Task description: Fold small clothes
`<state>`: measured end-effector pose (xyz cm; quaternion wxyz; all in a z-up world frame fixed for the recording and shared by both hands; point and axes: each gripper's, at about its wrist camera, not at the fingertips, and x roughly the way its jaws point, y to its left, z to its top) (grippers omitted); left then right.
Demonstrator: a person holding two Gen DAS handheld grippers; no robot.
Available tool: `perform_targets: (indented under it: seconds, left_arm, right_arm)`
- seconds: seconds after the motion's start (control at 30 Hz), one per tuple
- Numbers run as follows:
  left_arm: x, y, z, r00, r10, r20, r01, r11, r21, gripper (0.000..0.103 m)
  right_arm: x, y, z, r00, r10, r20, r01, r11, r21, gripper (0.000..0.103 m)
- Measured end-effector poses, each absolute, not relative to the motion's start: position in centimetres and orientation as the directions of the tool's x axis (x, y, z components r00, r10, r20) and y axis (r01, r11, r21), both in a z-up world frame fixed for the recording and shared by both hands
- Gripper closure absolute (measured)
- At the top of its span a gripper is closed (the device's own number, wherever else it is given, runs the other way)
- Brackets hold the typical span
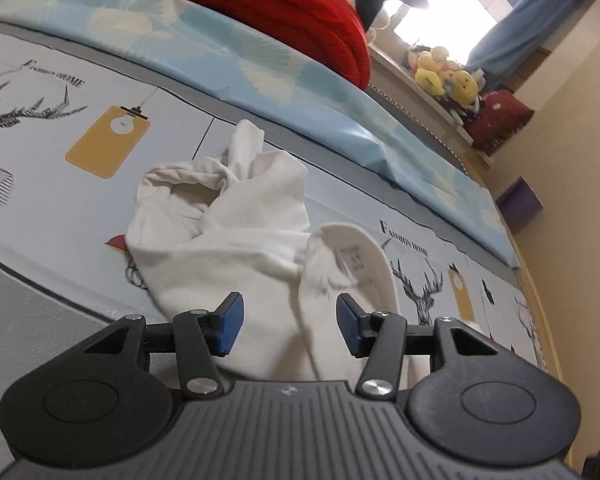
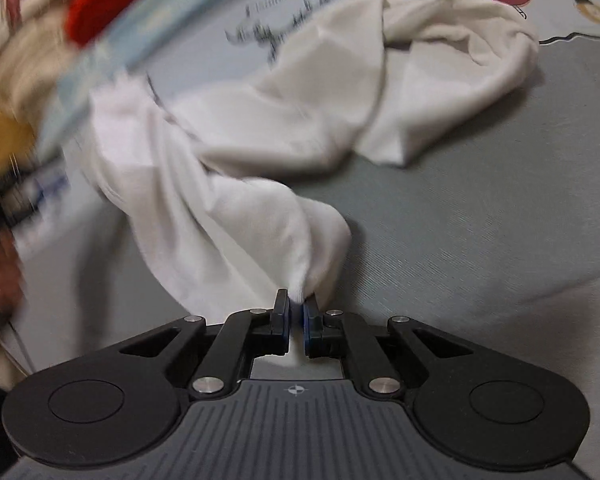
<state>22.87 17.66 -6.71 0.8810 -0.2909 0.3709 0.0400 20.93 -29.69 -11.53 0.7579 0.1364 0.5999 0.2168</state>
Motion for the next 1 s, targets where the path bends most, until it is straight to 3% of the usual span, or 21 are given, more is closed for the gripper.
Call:
perform_targets:
  seconds: [0.27, 0.3, 0.33, 0.37, 0.4, 0.43, 0.63, 0.7, 1.0]
  left_arm:
    - [25.5, 17.2, -9.6, 0.728, -0.132, -0.673, -0.328, 0.795, -0.510, 0.048]
    - [25.8, 17.2, -9.9, 0.728, -0.139, -0.671, -0.323, 0.794, -0.515, 0.053]
    - [25.9, 16.9, -10.1, 0.730, -0.145, -0.668, -0.313, 0.798, -0.515, 0.071]
    - [26.1, 16.6, -10.2, 0.726, -0.152, -0.671, -0.297, 0.810, -0.505, 0.080]
    - [26.2, 16.3, -10.2, 0.722, -0.152, -0.675, -0.284, 0.825, -0.489, 0.100]
    - [26.1, 16.1, -10.0, 0.721, -0.153, -0.676, -0.269, 0.837, -0.476, 0.102]
    - [22.7, 16.3, -6.0, 0.730, -0.152, -0.666, -0.188, 0.892, -0.410, 0.103]
    - [20.4, 16.8, -4.1, 0.720, -0.143, -0.679, -0.149, 0.924, -0.353, 0.103]
    - [5.0, 20.5, -1.2, 0.541, -0.055, -0.839, -0.153, 0.975, -0.163, 0.103]
  right_arm:
    - [21.5, -29.9, -11.9, 0.203, 0.474, -0.857, -0.161, 0.879, 0.449, 0.093]
    - [21.6, -29.7, -11.9, 0.204, 0.471, -0.858, -0.163, 0.881, 0.445, 0.093]
    - [21.7, -29.4, -11.9, 0.204, 0.464, -0.862, -0.162, 0.884, 0.438, 0.093]
    - [21.8, -29.2, -12.0, 0.205, 0.456, -0.866, -0.161, 0.889, 0.430, 0.093]
    - [21.9, -29.0, -11.9, 0.207, 0.449, -0.869, -0.160, 0.892, 0.423, 0.092]
    - [22.0, -28.8, -12.0, 0.209, 0.443, -0.872, -0.161, 0.895, 0.417, 0.091]
    - [22.2, -27.8, -11.4, 0.256, 0.405, -0.878, -0.148, 0.914, 0.379, 0.090]
    - [22.2, -27.6, -10.9, 0.285, 0.406, -0.868, -0.141, 0.914, 0.381, 0.095]
    - [19.0, -29.3, -6.8, 0.386, 0.542, -0.746, -0.085, 0.826, 0.557, 0.098]
